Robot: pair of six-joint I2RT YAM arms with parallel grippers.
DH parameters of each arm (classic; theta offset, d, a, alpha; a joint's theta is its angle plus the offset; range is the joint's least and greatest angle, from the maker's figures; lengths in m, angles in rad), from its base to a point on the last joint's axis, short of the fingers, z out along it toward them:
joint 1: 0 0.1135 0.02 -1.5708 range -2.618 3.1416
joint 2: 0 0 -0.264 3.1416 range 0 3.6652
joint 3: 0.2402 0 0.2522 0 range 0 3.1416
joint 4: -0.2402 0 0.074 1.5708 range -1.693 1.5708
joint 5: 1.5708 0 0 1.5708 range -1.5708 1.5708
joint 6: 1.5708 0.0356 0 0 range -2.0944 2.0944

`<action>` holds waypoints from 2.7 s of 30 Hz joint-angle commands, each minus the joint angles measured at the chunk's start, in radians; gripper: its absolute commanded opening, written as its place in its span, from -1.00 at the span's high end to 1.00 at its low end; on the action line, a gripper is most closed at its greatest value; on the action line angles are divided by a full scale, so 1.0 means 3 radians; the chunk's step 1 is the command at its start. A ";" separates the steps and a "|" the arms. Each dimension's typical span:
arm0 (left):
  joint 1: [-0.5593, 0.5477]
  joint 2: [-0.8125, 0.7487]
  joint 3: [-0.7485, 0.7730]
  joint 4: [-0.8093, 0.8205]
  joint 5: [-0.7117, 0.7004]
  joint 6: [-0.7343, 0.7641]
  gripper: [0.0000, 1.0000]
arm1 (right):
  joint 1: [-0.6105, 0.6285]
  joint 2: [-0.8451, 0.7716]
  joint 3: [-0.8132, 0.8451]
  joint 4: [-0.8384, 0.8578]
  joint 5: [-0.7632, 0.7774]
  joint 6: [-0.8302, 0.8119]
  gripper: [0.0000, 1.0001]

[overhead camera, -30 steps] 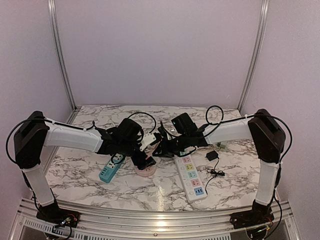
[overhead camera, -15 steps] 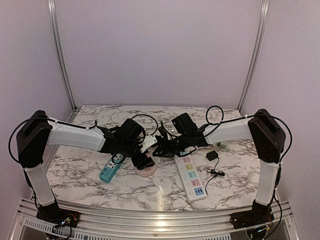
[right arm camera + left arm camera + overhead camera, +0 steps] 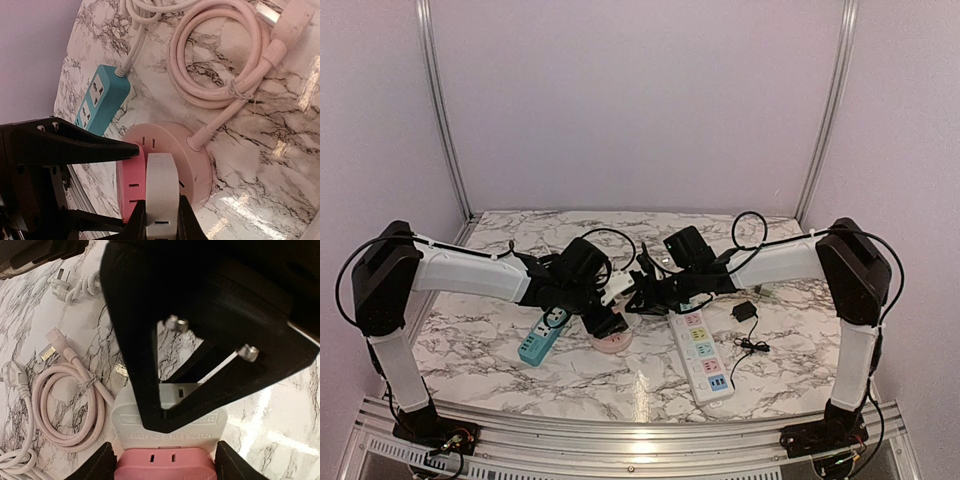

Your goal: Pull the plug off the socket

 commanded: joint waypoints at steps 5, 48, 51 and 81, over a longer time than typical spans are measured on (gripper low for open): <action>-0.0006 -0.0201 -0.0050 -0.0356 -0.0250 -0.0125 -0.33 | -0.0013 -0.0027 -0.0026 -0.0007 0.0083 -0.0027 0.98; -0.0045 -0.1011 -0.0515 -0.0645 -0.0382 -0.0688 -0.46 | -0.0009 0.0047 -0.0006 -0.0002 0.0098 -0.0004 0.98; -0.0028 -0.1014 -0.0390 -0.0647 -0.0326 -0.0870 -0.41 | -0.0009 0.0052 -0.0006 -0.0007 0.0095 -0.0003 0.99; -0.0042 -0.0260 0.0098 -0.0961 -0.0479 -0.2282 1.00 | 0.0016 0.0136 0.0029 0.0002 0.0103 0.0058 0.99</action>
